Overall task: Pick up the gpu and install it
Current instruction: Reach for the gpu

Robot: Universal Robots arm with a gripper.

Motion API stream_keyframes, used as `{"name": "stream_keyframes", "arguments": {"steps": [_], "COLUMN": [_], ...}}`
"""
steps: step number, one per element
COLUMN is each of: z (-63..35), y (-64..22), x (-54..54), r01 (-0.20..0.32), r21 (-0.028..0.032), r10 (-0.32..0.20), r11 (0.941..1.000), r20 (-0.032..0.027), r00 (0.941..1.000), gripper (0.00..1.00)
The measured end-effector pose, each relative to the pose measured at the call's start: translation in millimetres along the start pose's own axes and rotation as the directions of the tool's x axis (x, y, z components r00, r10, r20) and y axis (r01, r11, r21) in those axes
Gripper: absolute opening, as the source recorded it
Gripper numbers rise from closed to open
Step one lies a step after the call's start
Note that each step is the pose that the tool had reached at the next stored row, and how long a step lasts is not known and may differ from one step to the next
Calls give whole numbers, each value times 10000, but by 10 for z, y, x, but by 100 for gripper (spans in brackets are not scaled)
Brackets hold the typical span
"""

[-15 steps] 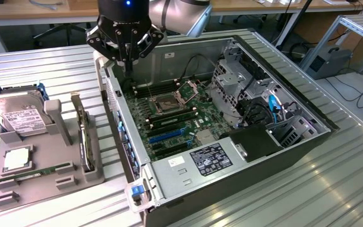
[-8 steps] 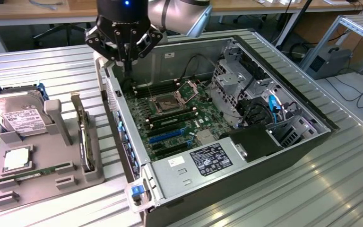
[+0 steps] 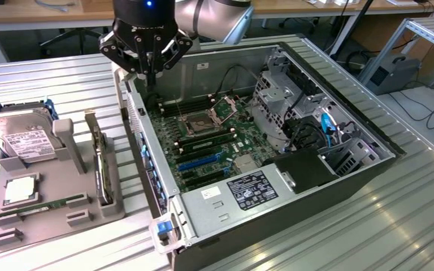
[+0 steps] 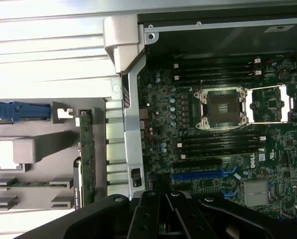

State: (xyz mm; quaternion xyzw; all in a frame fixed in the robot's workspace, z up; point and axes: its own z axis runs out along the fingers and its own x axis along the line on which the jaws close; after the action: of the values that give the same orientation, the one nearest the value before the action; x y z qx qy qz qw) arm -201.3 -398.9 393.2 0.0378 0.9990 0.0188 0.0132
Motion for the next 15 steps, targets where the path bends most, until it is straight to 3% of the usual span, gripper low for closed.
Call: {"name": "stream_keyframes", "arguments": {"steps": [15], "z": [-2], "y": [-4], "x": [60], "r01": [1], "r21": [6], "r10": [-1], "r11": [10000], "r20": [1], "r00": [10000], "gripper": [11]}}
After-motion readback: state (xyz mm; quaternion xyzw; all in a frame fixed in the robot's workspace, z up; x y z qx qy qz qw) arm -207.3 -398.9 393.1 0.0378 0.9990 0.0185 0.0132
